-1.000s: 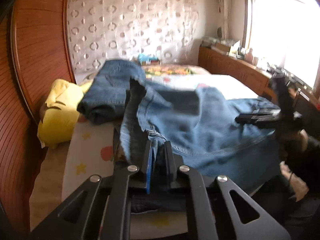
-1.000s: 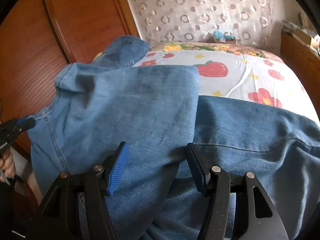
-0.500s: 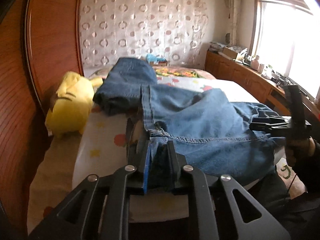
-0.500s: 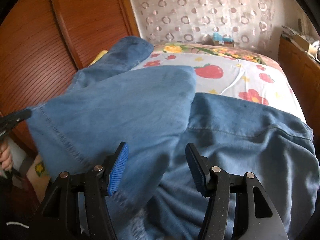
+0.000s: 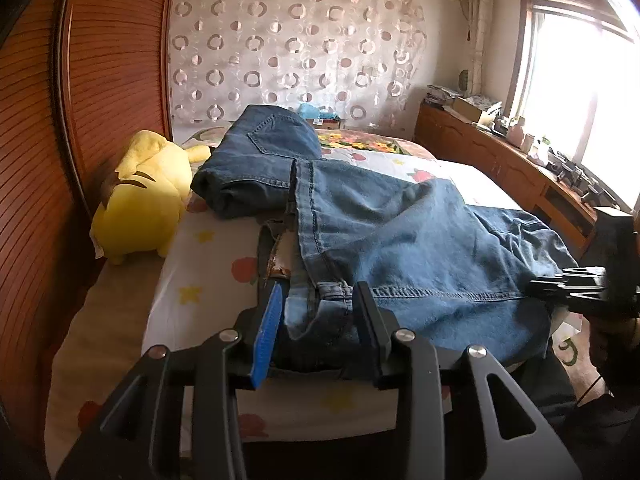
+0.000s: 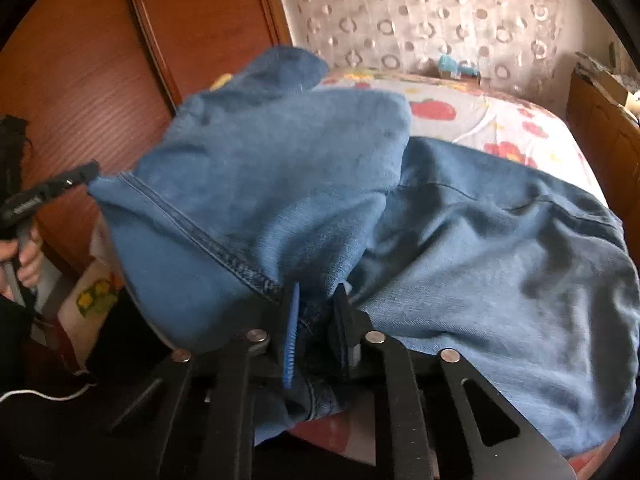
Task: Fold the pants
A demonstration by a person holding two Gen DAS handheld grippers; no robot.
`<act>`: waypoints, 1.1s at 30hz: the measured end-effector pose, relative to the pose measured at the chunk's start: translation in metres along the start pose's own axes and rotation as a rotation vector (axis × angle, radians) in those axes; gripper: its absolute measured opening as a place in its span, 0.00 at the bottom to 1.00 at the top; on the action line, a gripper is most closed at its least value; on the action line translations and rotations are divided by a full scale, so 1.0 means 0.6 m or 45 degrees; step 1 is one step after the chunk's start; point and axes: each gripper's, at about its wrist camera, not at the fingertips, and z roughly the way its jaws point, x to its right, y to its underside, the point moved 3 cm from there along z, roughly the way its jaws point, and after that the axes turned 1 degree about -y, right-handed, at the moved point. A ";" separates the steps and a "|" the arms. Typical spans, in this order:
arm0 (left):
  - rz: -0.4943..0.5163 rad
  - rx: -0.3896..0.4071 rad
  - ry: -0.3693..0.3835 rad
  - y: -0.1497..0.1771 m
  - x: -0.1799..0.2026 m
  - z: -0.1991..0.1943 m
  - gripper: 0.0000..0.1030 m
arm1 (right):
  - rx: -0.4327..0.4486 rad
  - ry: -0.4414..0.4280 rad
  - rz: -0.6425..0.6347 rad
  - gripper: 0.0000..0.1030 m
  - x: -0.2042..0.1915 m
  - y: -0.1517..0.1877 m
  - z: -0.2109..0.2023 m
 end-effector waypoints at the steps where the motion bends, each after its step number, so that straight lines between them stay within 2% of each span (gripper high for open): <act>1: -0.001 0.005 0.004 -0.002 0.002 0.000 0.34 | 0.008 -0.003 -0.008 0.10 -0.003 0.001 -0.006; 4: 0.001 0.020 0.006 -0.005 0.002 -0.002 0.34 | -0.016 -0.005 -0.013 0.10 -0.005 0.010 -0.004; 7: -0.002 0.037 0.033 -0.016 0.003 -0.001 0.34 | -0.019 -0.003 0.004 0.15 0.000 0.011 0.000; 9: 0.006 0.041 0.037 -0.021 0.006 0.002 0.34 | 0.003 0.001 0.018 0.29 0.002 0.006 -0.006; 12: 0.019 0.039 0.033 -0.031 0.009 0.011 0.34 | 0.028 0.076 0.029 0.49 0.011 0.002 -0.016; 19: 0.027 0.018 0.083 -0.055 0.013 0.047 0.34 | 0.058 0.186 0.058 0.52 0.048 0.005 -0.031; 28: 0.086 -0.070 0.065 -0.102 0.000 0.134 0.33 | 0.099 0.205 0.089 0.54 0.077 0.004 -0.031; 33: 0.095 -0.143 0.051 -0.108 -0.004 0.174 0.31 | 0.101 0.213 0.099 0.56 0.085 0.006 -0.026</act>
